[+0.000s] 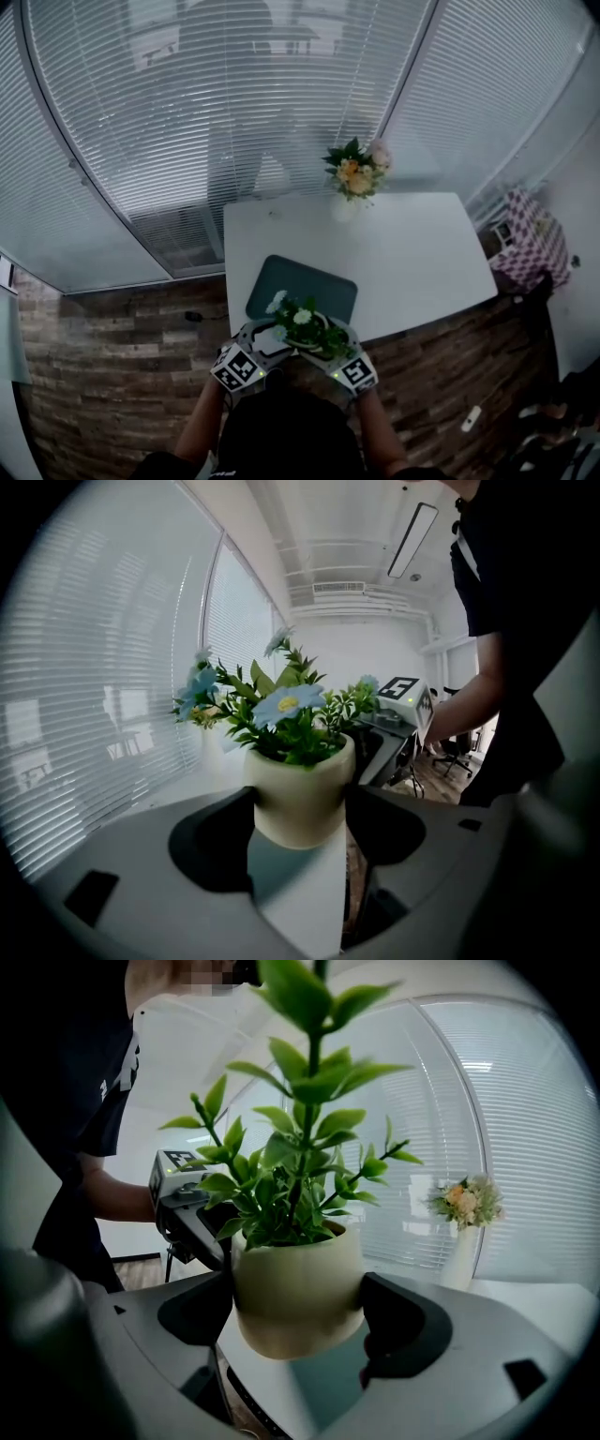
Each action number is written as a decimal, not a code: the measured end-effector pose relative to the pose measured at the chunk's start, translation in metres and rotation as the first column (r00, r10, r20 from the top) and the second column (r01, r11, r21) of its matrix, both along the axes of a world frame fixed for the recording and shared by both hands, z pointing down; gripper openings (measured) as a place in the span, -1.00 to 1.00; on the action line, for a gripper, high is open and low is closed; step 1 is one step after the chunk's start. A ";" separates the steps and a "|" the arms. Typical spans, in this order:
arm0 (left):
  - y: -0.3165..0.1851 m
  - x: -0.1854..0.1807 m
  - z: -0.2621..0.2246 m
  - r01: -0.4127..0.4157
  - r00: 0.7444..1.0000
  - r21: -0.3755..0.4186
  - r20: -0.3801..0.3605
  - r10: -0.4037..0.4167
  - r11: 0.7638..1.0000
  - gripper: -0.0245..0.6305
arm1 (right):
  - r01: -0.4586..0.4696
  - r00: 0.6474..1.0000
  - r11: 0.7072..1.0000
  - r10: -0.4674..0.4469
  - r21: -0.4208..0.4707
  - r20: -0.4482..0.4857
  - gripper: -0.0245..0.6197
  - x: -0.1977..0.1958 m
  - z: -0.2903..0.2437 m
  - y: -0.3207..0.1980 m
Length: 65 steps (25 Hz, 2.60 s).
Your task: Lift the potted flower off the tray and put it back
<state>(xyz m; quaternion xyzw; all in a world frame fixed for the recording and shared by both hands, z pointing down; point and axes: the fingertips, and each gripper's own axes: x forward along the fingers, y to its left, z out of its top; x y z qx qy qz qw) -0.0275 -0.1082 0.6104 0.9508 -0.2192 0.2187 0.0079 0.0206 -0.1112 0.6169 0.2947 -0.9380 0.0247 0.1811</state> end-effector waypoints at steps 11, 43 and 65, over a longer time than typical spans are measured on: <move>-0.027 0.019 0.040 -0.031 0.998 -0.006 0.059 0.031 0.999 -0.04 | -0.035 0.999 0.998 0.033 -0.057 -0.026 0.33 0.020 0.040 -0.026; -0.100 0.042 0.109 -0.049 0.998 -0.120 0.034 0.053 0.992 -0.04 | -0.099 0.993 0.982 0.086 -0.160 -0.085 0.33 0.043 0.103 -0.097; -0.121 0.060 0.150 -0.008 0.997 -0.149 0.072 0.019 0.989 -0.04 | -0.143 0.981 0.967 0.110 -0.210 -0.163 0.33 0.061 0.145 -0.118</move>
